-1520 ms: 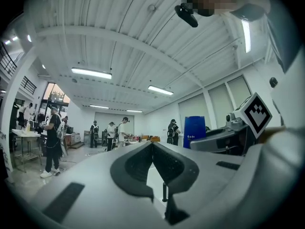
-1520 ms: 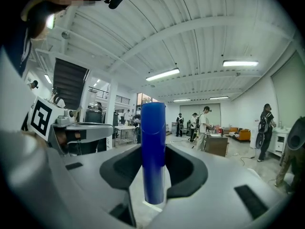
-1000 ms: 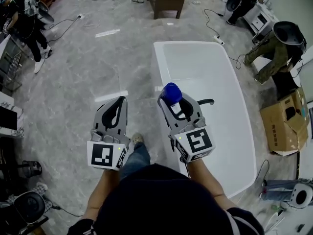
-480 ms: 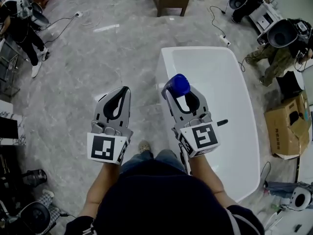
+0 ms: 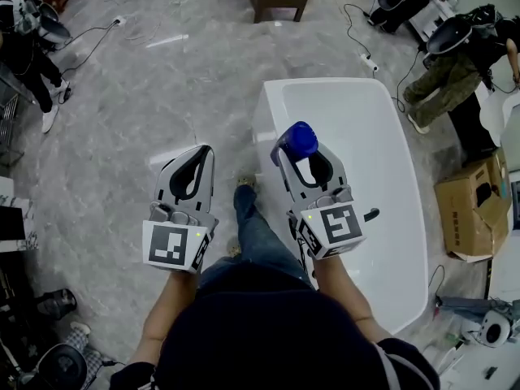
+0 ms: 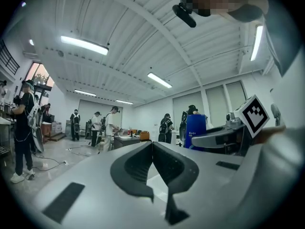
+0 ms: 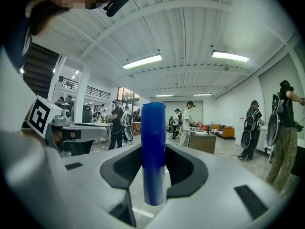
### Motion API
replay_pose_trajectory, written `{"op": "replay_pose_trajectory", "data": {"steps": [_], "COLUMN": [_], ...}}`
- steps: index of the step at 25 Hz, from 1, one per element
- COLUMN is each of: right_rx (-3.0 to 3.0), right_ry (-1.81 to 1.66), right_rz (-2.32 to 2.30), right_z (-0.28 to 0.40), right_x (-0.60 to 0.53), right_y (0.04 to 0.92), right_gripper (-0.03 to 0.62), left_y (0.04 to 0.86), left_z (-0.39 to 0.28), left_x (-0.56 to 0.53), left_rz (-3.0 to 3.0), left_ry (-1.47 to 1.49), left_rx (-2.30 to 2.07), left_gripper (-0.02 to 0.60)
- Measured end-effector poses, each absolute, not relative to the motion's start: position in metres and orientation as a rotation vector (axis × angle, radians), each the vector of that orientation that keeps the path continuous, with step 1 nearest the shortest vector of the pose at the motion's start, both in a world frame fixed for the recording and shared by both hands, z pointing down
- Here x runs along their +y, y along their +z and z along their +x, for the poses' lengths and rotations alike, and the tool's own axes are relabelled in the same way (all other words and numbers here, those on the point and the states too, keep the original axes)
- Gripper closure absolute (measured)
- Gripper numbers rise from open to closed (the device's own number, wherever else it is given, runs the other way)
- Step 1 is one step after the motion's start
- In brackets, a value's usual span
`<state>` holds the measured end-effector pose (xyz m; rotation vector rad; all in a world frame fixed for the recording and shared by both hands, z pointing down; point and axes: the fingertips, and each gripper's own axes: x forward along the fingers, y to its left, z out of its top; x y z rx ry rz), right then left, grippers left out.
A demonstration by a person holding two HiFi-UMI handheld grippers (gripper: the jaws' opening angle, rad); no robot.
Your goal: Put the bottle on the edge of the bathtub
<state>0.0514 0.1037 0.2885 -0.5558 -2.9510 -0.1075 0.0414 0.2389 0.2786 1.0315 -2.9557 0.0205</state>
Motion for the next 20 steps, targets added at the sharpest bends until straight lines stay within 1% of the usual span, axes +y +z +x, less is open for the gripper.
{"op": "replay_pose_trajectory", "data": {"steps": [6,15,20], "right_rx": [-2.951,-2.972,-2.978], "right_ry": [-0.122,-0.142,-0.173], "right_rz": [-0.573,-0.525,-0.44], "right_z": [-0.026,-0.177,-0.236], "right_x": [0.101,0.076,0.048], "right_y": [0.295,0.292,0.299], "right_gripper": [0.43,0.43,0.43], "left_y": [0.284,0.271,0.276], "left_z": [-0.035,-0.184,-0.255], "left_x": [0.228,0.185,0.151], "left_rz": [1.052,1.215,1.331], "left_ry": [0.039,0.065,0.07], "left_rx": [-2.934,-2.903,-2.84], "left_gripper": [0.557,0.557,0.557]}}
